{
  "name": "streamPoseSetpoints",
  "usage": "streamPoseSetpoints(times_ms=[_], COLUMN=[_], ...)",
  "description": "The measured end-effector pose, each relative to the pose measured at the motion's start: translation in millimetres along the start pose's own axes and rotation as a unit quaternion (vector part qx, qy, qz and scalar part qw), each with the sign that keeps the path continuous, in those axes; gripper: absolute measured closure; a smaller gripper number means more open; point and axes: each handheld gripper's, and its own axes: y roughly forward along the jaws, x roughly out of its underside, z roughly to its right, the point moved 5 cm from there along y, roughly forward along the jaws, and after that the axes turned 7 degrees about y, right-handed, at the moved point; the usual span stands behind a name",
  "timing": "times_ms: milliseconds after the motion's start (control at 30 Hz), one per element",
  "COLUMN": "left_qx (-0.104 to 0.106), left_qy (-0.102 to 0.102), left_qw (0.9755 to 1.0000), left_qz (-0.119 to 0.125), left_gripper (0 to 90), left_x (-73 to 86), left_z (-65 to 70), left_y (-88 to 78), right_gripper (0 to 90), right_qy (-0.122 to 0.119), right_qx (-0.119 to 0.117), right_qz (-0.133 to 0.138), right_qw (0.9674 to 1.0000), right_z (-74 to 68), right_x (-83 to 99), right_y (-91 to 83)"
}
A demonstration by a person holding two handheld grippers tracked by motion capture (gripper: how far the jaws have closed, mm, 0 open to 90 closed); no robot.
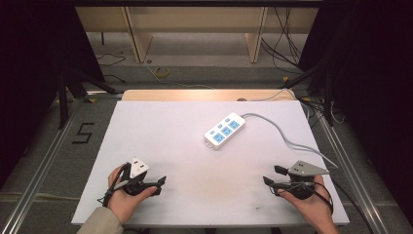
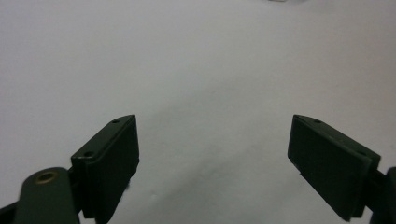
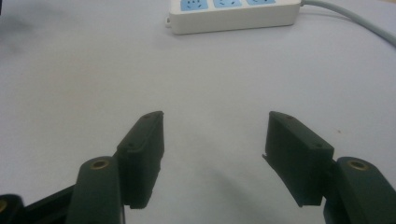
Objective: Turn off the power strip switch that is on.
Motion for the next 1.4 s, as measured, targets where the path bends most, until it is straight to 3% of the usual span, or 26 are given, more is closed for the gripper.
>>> streamPoseSetpoints(times_ms=[100, 367, 467, 500, 567, 600, 633, 733, 1033, 1400], left_qx=[-0.01, -0.011, -0.013, -0.013, -0.013, -0.014, -0.014, -0.016, -0.021, -0.021], left_qy=[0.011, 0.009, 0.009, 0.009, 0.012, 0.013, 0.013, 0.012, 0.017, 0.019], left_qw=[0.9999, 0.9999, 0.9999, 0.9999, 0.9998, 0.9998, 0.9998, 0.9998, 0.9996, 0.9996], left_qz=[0.001, 0.002, 0.003, 0.003, 0.002, 0.002, 0.002, 0.003, 0.002, 0.004], left_gripper=[16.0, 16.0, 16.0, 16.0, 16.0, 16.0, 16.0, 15.9, 15.9, 15.9], left_x=[-1.1, 0.1, -0.3, -0.1, 0.0, 0.0, 0.0, -0.1, -0.5, -1.0], left_z=[-1.8, -1.5, -2.3, -2.2, -2.2, -2.2, -2.4, -2.6, -3.4, -2.6], left_y=[-0.4, 0.4, 0.2, 0.6, 1.2, 1.3, 1.2, 0.5, 0.4, 1.1], right_gripper=[38.7, 50.3, 59.0, 67.8, 76.3, 76.3, 83.3, 90.0, 90.0, 90.0], right_qy=[-0.004, -0.026, -0.037, -0.05, -0.064, -0.064, -0.069, -0.073, -0.064, -0.075], right_qx=[0.003, 0.011, 0.015, 0.015, 0.015, 0.015, 0.018, 0.025, 0.031, 0.039], right_qz=[0.0, -0.014, -0.017, -0.024, -0.025, -0.025, -0.024, -0.02, -0.032, -0.058], right_qw=[1.0, 0.9995, 0.999, 0.9983, 0.9975, 0.9975, 0.9971, 0.9968, 0.997, 0.9947], right_z=[-0.7, -0.4, -1.6, -2.0, -2.1, -2.1, -2.1, -1.6, -3.2, -4.1], right_x=[-0.4, -0.8, -1.6, -1.4, -1.3, -1.3, -2.7, -5.7, -11.3, -24.0], right_y=[-0.9, -1.6, -1.6, -1.6, -1.3, -1.3, -2.2, -4.1, -1.7, 9.8])
